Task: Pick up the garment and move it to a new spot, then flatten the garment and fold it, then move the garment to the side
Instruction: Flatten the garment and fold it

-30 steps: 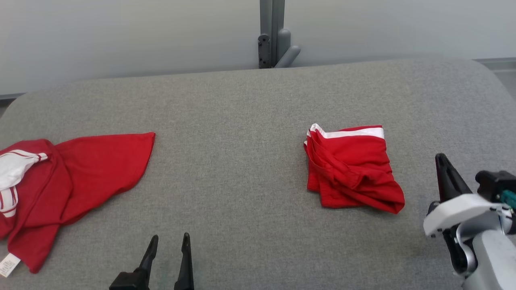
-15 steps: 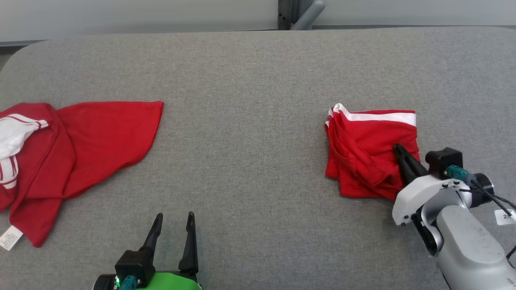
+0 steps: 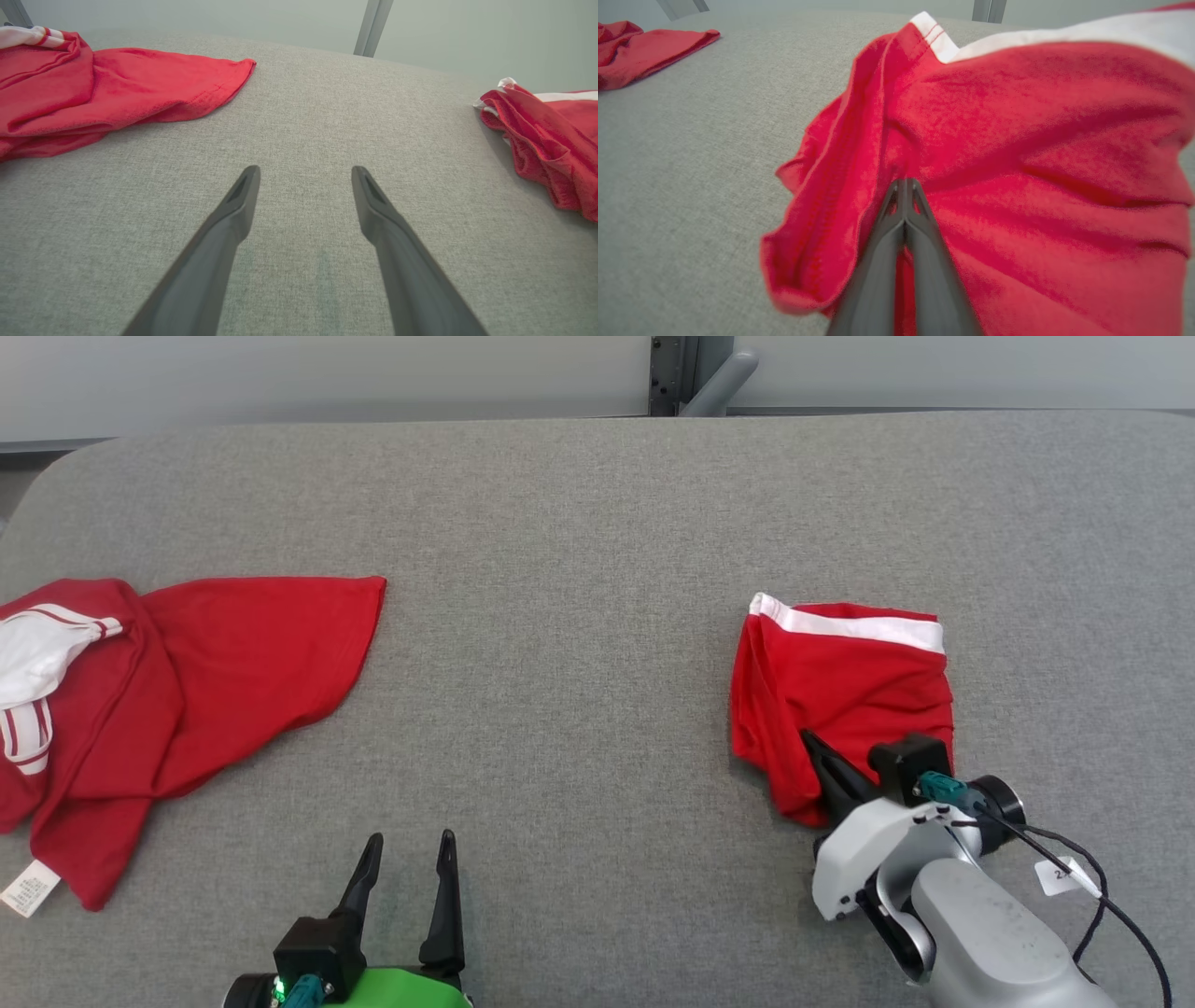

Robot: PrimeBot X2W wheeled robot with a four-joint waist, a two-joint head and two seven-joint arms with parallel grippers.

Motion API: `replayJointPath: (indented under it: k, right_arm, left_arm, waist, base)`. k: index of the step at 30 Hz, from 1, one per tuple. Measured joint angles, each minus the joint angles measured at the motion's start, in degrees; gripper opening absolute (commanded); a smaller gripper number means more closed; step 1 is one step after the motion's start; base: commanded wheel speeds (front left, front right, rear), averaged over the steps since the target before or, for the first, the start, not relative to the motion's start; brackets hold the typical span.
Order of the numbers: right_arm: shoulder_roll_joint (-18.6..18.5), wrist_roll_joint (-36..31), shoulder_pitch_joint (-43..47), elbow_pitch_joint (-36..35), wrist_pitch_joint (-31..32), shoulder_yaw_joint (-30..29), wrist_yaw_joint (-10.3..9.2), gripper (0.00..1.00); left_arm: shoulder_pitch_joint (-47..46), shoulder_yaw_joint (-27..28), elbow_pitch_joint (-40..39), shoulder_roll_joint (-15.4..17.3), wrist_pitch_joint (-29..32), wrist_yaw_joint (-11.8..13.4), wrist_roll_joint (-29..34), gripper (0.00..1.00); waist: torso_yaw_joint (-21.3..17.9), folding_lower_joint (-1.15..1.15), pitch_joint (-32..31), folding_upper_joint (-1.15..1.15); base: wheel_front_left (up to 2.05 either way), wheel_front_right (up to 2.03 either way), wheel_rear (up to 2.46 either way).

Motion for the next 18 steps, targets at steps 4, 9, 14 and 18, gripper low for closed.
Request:
replayJointPath:
  k: [4, 9, 14, 18]
  right_arm:
    - [1.8, 0.2, -1.7, -1.6, -0.2, 0.3, 0.00, 0.00]
    - [2.7, -0.8, -2.0, -1.3, -0.2, 1.2, 0.00, 0.00]
    - [4.1, -1.4, -3.4, 3.5, 0.1, 4.1, 0.00, 0.00]
    - [5.2, -1.1, -4.2, 4.3, 0.1, 5.8, 0.00, 0.00]
  left_arm:
    - [0.0, 0.0, 0.4, -0.3, 0.0, -0.3, 0.3, 1.00]
    - [0.0, 0.0, 0.8, -0.8, 0.0, -0.6, 0.4, 1.00]
    - [0.0, 0.5, 1.1, -1.3, 0.0, -1.0, 0.7, 1.00]
    - [0.3, 1.2, 1.1, -1.6, 0.0, -1.1, 0.8, 1.00]
  waist:
    - [-0.1, 0.00, -0.1, 0.00]
    - [0.3, 0.00, -0.2, 0.00]
    - [1.0, 0.00, -0.5, 0.00]
    - [1.2, 0.00, -1.0, 0.00]
  base:
    - [0.00, 0.00, 0.00]
    - [0.00, 0.00, 0.00]
    - [0.00, 0.00, 0.00]
    - [0.00, 0.00, 0.00]
